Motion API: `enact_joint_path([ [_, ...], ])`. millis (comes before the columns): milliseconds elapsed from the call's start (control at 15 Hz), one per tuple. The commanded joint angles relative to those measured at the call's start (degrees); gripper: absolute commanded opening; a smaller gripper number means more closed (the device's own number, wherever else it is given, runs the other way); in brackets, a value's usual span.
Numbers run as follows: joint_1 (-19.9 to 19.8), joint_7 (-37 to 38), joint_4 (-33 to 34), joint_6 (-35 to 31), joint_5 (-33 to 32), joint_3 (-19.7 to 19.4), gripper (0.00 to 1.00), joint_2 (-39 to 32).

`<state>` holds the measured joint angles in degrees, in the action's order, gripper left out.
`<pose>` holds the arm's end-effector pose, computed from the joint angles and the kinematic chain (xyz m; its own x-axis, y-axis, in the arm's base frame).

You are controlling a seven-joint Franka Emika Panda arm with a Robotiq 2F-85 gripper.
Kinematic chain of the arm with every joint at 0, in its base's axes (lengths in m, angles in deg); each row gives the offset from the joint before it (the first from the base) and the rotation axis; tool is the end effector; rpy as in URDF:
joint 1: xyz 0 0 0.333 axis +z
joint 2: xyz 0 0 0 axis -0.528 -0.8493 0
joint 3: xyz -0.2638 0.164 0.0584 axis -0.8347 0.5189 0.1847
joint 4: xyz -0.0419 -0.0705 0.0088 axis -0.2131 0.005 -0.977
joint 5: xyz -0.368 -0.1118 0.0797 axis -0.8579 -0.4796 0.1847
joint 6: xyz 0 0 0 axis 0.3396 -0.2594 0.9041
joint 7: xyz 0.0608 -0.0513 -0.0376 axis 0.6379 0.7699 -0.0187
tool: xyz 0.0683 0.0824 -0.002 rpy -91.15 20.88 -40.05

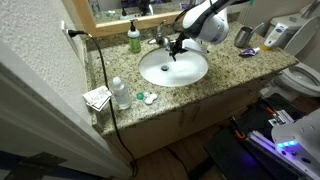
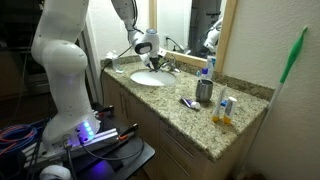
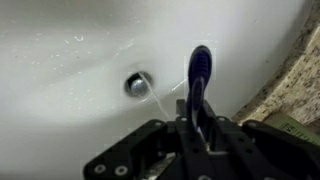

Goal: Put the shaving stick on the right side of the sink

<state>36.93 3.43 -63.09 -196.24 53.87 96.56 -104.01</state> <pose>0.5810 0.1362 0.2406 0.8839 -0.3742 0.2804 -0.2494 -0.8845 -0.3943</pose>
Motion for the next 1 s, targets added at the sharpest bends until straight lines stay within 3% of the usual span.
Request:
enact_joint_path([
  [0, 0.0, 0.0, 0.0, 0.0, 0.0, 0.0, 0.15, 0.0],
  [67, 0.0, 0.0, 0.0, 0.0, 0.0, 0.0, 0.04, 0.1],
  [400, 1.2, 0.9, 0.0, -4.5, -0.2, -1.5, 0.04, -0.8],
  [600, 0.5, 0.3, 0.5, -5.4, 0.5, -0.3, 0.04, -1.0],
  [667, 0.3, 0.0, 0.0, -3.9, 0.0, -0.6, 0.15, -0.1],
  [800, 0.3, 0.0, 0.0, -4.1, 0.0, -0.5, 0.15, -0.1],
  [867, 0.5, 0.1, 0.1, -3.8, -0.1, -0.6, 0.04, -0.3],
  [933, 0.3, 0.0, 0.2, -3.7, 0.0, -0.4, 0.04, -0.4],
])
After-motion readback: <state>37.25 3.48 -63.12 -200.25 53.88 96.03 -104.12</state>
